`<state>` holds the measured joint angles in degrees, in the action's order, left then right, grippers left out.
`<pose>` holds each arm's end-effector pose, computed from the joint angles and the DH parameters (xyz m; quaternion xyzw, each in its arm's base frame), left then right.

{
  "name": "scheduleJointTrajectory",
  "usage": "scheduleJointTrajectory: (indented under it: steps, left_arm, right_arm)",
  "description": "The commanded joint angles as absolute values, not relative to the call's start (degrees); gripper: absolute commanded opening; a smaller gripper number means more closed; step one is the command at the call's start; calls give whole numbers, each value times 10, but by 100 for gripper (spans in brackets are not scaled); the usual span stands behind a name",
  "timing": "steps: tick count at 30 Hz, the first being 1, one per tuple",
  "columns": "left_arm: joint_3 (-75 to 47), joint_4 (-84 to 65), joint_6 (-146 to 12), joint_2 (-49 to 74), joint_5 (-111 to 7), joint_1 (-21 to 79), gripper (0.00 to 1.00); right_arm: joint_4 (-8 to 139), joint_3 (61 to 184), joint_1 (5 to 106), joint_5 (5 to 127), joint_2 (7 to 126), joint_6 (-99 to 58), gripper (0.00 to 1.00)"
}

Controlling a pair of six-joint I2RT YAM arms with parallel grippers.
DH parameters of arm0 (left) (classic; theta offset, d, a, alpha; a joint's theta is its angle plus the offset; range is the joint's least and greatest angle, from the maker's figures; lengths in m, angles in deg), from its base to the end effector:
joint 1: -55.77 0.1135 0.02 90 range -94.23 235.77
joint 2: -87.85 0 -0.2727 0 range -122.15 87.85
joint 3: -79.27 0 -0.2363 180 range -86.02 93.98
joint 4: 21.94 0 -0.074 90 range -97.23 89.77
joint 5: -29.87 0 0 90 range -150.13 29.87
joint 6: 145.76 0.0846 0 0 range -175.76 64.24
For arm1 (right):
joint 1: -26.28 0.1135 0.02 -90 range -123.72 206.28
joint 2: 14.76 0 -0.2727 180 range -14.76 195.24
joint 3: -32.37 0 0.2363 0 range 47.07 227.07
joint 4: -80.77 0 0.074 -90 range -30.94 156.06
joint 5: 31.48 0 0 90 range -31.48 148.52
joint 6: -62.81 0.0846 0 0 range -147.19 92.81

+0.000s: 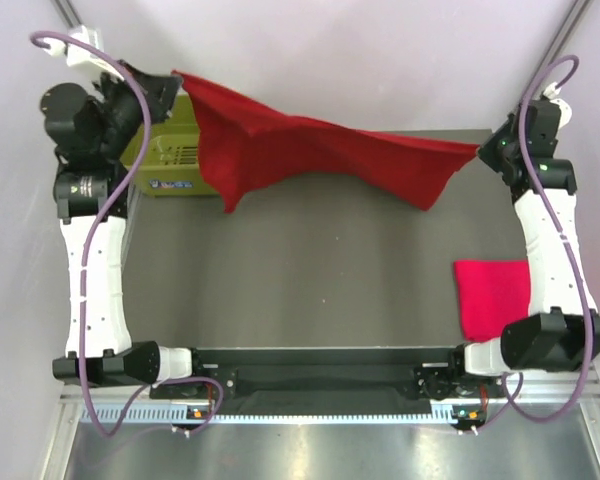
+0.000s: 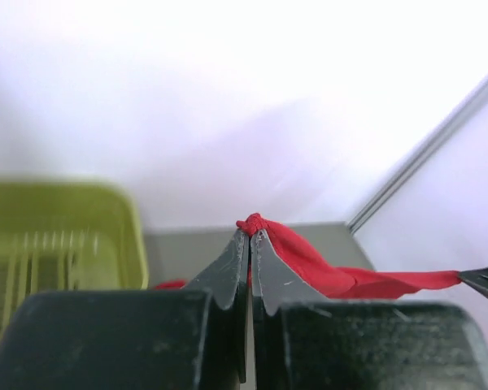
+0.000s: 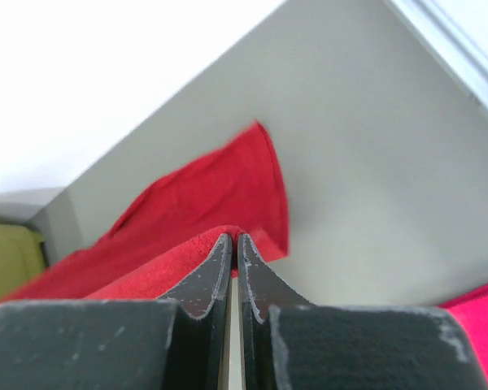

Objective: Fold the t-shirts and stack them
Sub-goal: Flatten the tshirt out

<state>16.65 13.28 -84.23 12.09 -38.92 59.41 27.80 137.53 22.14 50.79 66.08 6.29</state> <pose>0.2829 -0.0127 0.5518 -0.0493 0.6675 -0.2773 0.6892 0.3287 -0.0352 0.4044 0.3092 0.8012 0.0728 0.5071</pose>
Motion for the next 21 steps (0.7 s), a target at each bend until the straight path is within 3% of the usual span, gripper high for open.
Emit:
scheduleJointTrajectory:
  steps: [1,14,21]
  left_arm:
    - [237,43,-812,125,-323,598,0]
    - [383,74,-779,224,-323,579,0]
    - [462,121,-727,240,-383,531,0]
  right_arm:
    - [322,1396,232,474,607,31,0]
    - [384,1377,233,463,342,-72,0]
    - [356,1429,278,452,295,-81,0]
